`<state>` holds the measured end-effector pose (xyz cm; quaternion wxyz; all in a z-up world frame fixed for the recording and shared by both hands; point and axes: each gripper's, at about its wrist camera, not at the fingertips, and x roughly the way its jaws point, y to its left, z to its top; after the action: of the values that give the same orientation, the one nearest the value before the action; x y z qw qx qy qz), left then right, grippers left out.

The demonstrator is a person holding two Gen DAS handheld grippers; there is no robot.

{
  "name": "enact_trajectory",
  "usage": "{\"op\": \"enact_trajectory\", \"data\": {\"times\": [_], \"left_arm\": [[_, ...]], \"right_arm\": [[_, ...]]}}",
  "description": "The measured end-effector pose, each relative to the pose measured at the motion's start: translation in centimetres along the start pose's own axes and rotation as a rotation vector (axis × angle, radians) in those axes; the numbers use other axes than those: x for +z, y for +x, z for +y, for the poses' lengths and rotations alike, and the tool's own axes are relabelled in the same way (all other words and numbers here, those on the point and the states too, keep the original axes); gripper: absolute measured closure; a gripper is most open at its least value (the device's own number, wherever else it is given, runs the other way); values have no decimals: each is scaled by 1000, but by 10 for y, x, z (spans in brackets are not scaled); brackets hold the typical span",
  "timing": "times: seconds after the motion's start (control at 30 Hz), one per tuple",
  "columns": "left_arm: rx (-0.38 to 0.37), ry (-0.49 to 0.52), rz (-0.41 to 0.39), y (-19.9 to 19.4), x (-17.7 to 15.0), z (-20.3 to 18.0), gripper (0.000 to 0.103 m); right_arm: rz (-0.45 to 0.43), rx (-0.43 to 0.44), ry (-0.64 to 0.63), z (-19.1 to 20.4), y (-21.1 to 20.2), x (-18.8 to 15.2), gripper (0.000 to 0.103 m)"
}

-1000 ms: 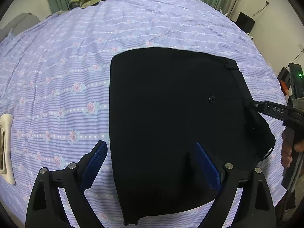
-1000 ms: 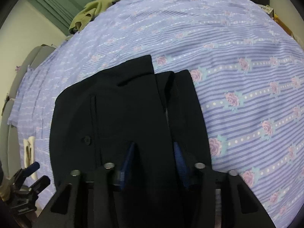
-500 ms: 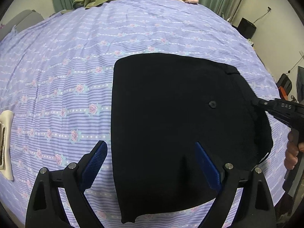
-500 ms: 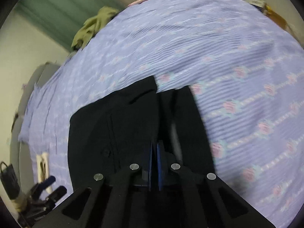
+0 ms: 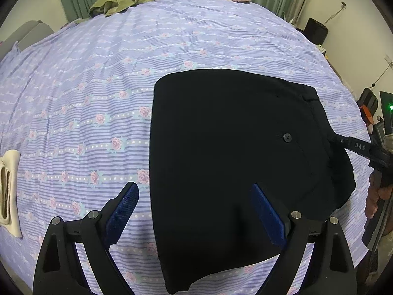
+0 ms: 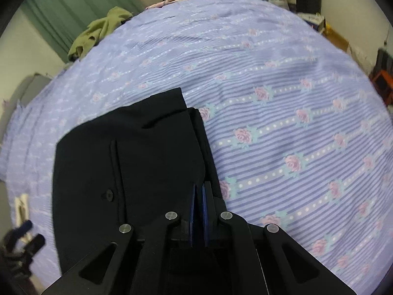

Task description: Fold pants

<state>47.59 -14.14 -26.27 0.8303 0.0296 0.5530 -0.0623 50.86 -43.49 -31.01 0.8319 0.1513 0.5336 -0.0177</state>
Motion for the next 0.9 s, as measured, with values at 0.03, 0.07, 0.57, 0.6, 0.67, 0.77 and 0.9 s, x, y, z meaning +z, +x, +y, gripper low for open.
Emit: {"op": "enact_trajectory", "data": {"times": [0.03,0.07,0.57,0.6,0.67,0.77,0.9], "left_arm": [[6,-3,2,0,0,1,10],[11,-4,3,0,-1,3,10],[55,78,-37,-15,-13,-7,9],[54,81,-39,-15,-14,-8,9],[52,87,-39,-16,-15,-11,9],[49,102,-40,-17,-16,-15,9],[51,117,-47,-19,-15,-21,9]], "right_arm": [[3,-15,-14,1,0,0,98],[4,-21,-18,1,0,0,98],[-62,40,-60,-10,-58,-38,31],[-42,50,-38,-12,-54,-42,31],[-8,65,39,-21,-47,-54,31],[-23,123,165,-33,-50,-78,30],[-32,182,327,-47,-43,-104,25]]}}
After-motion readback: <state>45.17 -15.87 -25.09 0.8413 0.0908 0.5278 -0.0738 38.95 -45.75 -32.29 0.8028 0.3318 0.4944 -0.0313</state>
